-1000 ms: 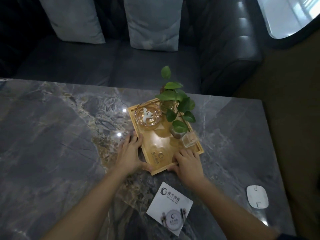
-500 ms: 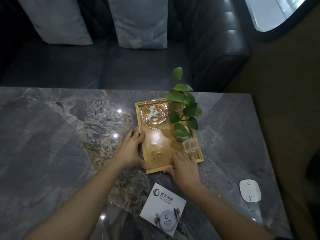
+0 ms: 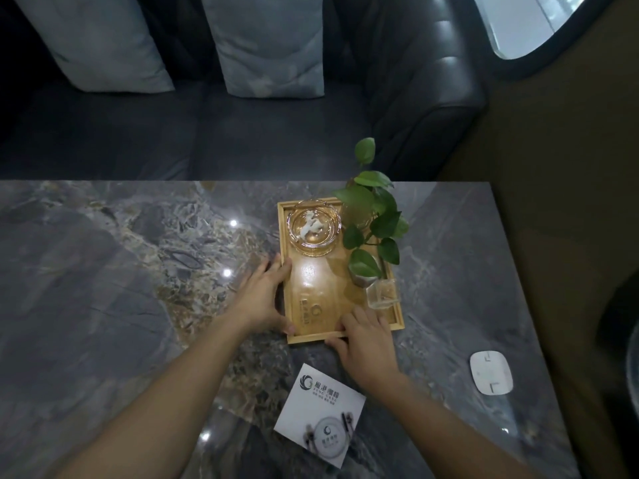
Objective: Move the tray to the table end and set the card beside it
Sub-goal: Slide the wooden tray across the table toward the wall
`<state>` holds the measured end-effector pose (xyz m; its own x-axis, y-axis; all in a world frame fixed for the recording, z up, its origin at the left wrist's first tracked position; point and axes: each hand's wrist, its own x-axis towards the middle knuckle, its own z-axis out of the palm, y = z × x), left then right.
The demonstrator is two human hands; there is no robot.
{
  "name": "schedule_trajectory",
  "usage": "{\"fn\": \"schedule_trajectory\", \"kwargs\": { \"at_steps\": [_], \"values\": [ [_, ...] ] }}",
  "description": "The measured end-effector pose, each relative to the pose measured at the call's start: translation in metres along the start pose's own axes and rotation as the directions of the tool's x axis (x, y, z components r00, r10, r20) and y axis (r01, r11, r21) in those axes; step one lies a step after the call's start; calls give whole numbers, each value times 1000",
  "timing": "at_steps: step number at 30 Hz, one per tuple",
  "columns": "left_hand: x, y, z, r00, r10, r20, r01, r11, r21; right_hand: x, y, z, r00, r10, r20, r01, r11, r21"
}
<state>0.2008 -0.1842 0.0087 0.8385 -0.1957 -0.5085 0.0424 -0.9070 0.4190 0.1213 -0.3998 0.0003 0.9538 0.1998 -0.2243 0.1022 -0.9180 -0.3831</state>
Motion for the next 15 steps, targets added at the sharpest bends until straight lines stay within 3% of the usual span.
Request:
{"fn": "schedule_trajectory", "kwargs": {
  "at_steps": [8, 12, 15],
  "values": [
    [-35, 16, 31, 978, 9, -206, -55, 974, -219, -25, 33, -10, 988, -64, -142, 79, 992, 98],
    [-50, 26, 49, 946, -70, -315, -65, 914, -399, -36, 58, -11, 973, 52, -226, -25, 992, 124],
    [-55, 33, 56, 932, -155, -328, -38, 858, -513, -35, 72, -13, 956, 189, -224, -125, 954, 271]
  ]
}}
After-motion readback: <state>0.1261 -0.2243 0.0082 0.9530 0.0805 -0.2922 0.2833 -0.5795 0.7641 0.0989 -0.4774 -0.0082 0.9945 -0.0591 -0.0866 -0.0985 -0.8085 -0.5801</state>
